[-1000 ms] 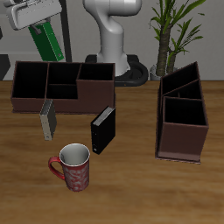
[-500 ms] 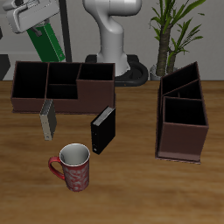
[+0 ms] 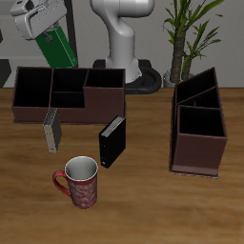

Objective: Place the green book into the back desk caddy's back compartment

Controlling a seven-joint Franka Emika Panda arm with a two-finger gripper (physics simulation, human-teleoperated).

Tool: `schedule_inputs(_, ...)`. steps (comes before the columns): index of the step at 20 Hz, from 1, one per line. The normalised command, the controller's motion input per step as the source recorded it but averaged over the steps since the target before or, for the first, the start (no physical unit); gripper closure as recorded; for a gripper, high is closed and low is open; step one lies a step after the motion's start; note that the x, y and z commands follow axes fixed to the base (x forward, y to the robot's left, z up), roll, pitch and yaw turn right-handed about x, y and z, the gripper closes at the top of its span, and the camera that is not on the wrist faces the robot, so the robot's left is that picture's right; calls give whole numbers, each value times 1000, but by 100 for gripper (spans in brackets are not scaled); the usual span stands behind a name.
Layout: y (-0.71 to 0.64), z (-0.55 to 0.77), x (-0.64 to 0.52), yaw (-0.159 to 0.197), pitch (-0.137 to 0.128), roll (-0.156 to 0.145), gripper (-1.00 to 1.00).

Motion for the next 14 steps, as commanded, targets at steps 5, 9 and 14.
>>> schedule_inputs(5,173,-109,-96,83,43,-16,100)
schedule_inputs(9,181,-89,-86,157,23,15,100)
schedule_inputs(14,58,-3,-50,114,38,24,100)
